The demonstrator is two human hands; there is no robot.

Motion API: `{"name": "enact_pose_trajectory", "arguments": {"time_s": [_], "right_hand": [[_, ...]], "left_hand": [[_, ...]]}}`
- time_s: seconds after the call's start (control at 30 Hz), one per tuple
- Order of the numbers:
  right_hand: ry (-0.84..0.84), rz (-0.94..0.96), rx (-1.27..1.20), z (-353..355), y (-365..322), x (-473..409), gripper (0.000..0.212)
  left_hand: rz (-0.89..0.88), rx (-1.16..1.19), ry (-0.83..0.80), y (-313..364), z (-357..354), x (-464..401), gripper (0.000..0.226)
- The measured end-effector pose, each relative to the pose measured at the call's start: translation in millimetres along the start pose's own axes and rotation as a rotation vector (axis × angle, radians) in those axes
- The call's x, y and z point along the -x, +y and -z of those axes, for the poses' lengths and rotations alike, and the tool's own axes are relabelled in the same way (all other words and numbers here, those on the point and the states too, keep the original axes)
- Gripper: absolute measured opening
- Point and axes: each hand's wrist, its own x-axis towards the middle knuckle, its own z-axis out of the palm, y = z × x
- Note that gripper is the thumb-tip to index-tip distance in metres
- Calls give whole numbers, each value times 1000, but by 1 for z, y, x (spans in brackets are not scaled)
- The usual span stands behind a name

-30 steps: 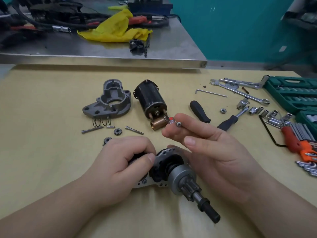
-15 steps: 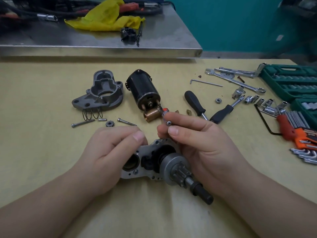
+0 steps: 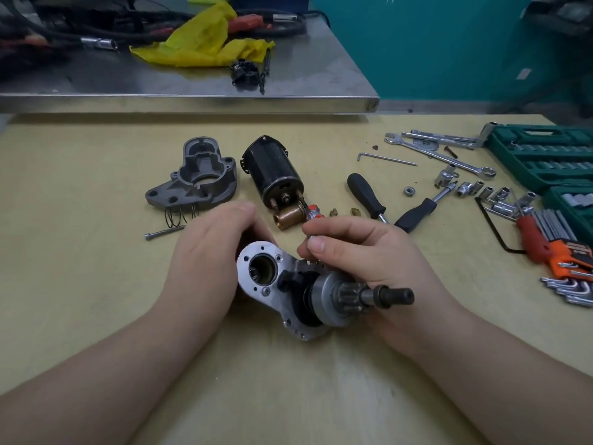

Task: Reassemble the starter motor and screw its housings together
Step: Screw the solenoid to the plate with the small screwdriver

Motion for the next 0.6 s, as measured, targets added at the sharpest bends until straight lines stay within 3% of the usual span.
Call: {"name": "enact_pose_trajectory", "arguments": {"time_s": [0.07,0.13,0.23,0.6], "right_hand": [[9,13,52,0,-1,0,18],[17,17,65,-1,-2,1,20],[3,26,68,-1,-1,1,19],[-129,63,89,-5,12,5,19]], "left_hand": [[16,120,54,-7,-1,4,36],[-90,53,56,-9,-2,9,41],[-112,62,17,-12,-2,13,41],[55,390,-236,-17,6,2,56]]}}
